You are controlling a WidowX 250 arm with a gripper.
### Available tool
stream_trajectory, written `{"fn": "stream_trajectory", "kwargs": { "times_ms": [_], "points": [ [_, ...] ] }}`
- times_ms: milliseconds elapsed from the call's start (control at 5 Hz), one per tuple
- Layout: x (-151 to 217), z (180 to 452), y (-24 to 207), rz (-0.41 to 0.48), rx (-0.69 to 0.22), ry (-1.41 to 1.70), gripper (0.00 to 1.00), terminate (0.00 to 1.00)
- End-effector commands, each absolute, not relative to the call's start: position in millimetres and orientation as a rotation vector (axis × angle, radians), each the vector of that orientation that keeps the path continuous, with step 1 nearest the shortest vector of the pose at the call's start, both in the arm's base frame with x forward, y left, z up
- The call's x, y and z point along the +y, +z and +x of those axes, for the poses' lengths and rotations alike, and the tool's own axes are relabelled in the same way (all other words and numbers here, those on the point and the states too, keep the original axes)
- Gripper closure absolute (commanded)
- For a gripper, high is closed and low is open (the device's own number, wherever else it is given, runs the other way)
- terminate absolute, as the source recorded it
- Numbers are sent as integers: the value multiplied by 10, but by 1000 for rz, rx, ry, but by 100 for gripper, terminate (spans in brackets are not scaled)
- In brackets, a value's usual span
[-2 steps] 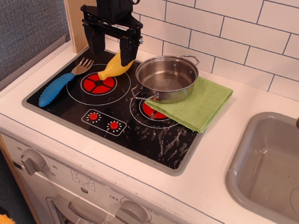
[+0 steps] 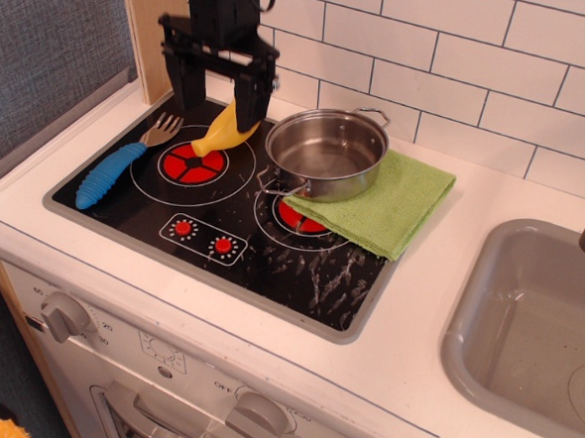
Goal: Move the pot to the right of the fork
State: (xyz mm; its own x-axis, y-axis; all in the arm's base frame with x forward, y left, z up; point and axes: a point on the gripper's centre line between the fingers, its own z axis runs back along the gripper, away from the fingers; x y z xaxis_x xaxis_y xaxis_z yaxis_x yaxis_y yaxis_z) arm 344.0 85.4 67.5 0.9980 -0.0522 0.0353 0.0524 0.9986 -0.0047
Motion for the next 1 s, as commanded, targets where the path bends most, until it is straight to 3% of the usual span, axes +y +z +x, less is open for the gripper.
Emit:
{"fn": "stream_trajectory", "kwargs": {
  "times_ms": [0, 200, 800],
  "points": [
    [119, 3725, 918, -14, -119, -232, 0, 0],
    [-166, 3755, 1058, 14, -136, -287, 0, 0],
    [-274, 3784, 444, 34, -15, -308, 0, 0]
  ]
}}
